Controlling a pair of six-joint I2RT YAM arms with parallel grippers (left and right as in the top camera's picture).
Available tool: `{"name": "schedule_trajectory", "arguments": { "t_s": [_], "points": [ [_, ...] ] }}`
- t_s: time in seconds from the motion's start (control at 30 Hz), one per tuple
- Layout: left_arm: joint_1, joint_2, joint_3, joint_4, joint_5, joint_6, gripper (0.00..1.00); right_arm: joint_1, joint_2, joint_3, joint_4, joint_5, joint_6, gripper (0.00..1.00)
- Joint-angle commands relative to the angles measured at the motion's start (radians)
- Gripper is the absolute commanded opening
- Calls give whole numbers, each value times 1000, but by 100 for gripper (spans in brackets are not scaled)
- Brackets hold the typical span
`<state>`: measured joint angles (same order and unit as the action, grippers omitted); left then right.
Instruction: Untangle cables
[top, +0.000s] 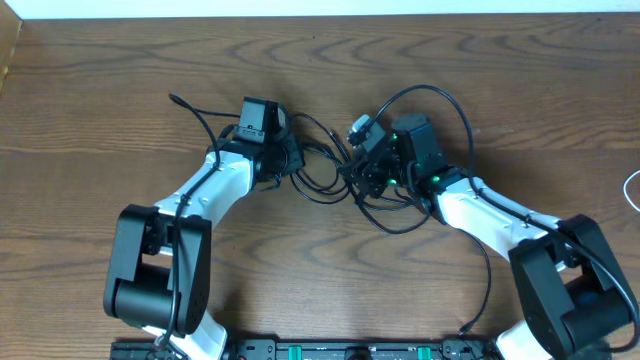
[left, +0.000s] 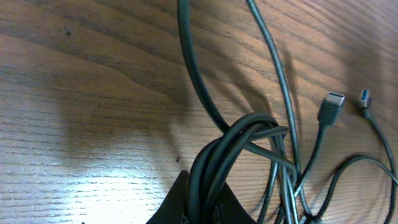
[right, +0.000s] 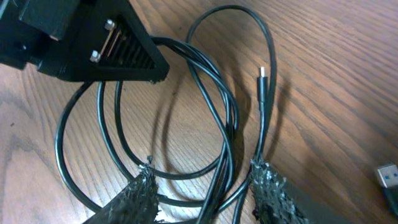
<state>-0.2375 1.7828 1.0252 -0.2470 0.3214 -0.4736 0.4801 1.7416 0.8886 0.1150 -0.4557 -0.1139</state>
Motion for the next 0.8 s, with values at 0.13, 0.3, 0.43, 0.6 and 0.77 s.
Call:
{"name": "schedule_trajectory", "arguments": {
  "t_s": [0.13, 0.3, 0.43, 0.6, 0.77],
  "points": [
    [-3, 13, 13, -2, -20, 9, 8, 24, 126, 0, 192, -7, -15, 44],
    [-3, 13, 13, -2, -20, 9, 8, 56, 165, 0, 272, -6, -54, 48],
    [-3, 13, 13, -2, -20, 8, 8, 92, 204, 0, 284, 63, -121, 51],
    [-3, 13, 13, -2, -20, 5, 8, 123, 275, 0, 369, 163, -150, 49],
    [-3, 13, 13, -3, -20, 5, 8, 130, 323, 1, 458, 230, -150, 47]
  ]
}}
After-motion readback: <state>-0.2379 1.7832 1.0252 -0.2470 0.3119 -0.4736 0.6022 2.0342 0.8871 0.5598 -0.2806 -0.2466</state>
